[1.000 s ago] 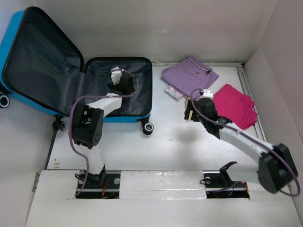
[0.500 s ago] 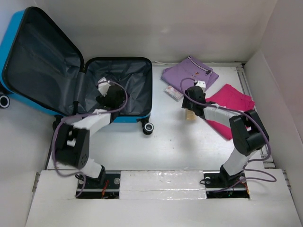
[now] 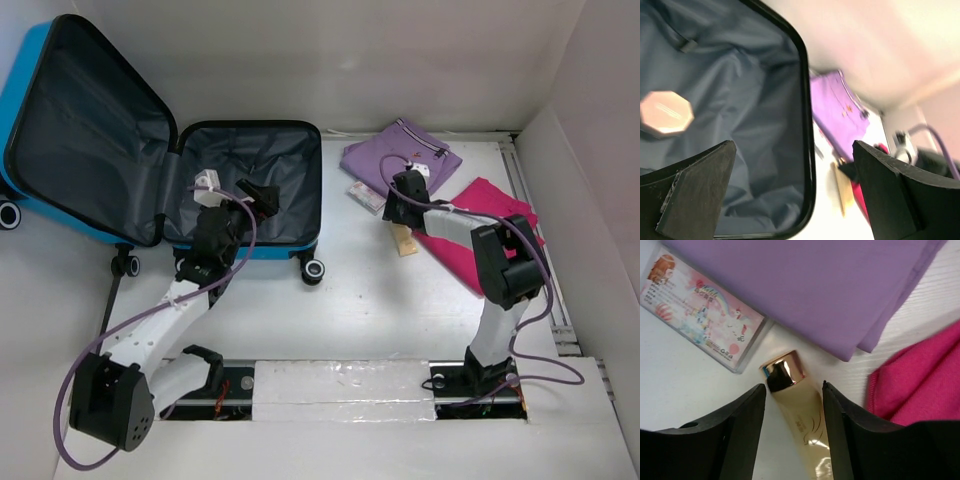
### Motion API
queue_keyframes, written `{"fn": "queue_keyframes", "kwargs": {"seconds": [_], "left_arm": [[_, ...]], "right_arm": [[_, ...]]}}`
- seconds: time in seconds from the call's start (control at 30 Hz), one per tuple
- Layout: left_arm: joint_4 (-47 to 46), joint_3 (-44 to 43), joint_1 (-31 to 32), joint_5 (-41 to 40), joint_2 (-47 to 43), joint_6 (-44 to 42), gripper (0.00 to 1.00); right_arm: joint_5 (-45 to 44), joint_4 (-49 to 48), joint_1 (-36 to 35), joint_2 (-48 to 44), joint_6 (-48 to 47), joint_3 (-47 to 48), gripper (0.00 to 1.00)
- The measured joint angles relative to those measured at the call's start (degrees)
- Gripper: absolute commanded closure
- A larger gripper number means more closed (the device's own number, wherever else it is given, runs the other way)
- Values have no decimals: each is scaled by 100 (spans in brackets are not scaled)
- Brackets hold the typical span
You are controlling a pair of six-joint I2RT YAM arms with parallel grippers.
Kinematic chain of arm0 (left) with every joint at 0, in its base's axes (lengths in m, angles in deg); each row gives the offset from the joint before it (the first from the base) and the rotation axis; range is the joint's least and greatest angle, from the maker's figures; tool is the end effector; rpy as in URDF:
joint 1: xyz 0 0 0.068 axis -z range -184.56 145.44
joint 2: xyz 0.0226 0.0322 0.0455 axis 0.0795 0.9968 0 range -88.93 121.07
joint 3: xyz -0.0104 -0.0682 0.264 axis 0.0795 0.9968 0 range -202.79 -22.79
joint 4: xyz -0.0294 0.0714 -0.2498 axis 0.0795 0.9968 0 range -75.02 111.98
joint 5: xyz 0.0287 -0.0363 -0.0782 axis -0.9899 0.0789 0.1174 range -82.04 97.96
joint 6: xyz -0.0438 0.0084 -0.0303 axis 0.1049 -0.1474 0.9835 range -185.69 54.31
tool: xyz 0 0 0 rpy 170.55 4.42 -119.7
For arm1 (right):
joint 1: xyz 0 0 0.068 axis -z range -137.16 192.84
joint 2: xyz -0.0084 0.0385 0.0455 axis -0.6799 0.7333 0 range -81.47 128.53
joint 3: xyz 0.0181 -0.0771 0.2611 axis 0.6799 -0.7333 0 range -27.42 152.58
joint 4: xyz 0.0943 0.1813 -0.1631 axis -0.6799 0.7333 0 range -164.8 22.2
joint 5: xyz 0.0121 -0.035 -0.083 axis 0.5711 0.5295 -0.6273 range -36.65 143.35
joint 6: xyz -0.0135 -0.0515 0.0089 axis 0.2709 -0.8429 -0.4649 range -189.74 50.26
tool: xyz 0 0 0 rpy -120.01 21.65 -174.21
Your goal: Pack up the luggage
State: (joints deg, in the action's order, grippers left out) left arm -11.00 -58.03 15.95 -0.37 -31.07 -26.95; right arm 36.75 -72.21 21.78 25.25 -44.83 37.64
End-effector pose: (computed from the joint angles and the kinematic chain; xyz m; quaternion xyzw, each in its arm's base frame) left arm 0.2245 -0.0785 0.3046 -0.1606 0.6673 -0.3153 0.6554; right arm 0.3735 0.1329 0.1728 0.0867 0.9093 0.0277 0.4061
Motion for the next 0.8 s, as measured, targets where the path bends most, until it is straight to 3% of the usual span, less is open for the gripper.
{"fn": "queue_keyframes", "kwargs": {"seconds": [0.13,0.27,0.33,0.43,0.5,0.8], "left_arm": [[-87,17,0,455,127,-109,2],[-214,105,0,787,273,-315,2],[-304,199,0,909,291,-442,2],[-498,358,0,1150,289,-584,5],[-542,389,0,1331,280,-669,6],[-680,426,304,1617,-422,-789,8]], "right_arm": [[256,20,0,85,81,92,49],[369,48,-31,111,153,96,33],[389,94,-81,151,166,96,43],[398,127,-177,175,201,79,72],[369,105,-249,146,232,79,84],[260,643,-748,-940,240,-315,84]]}}
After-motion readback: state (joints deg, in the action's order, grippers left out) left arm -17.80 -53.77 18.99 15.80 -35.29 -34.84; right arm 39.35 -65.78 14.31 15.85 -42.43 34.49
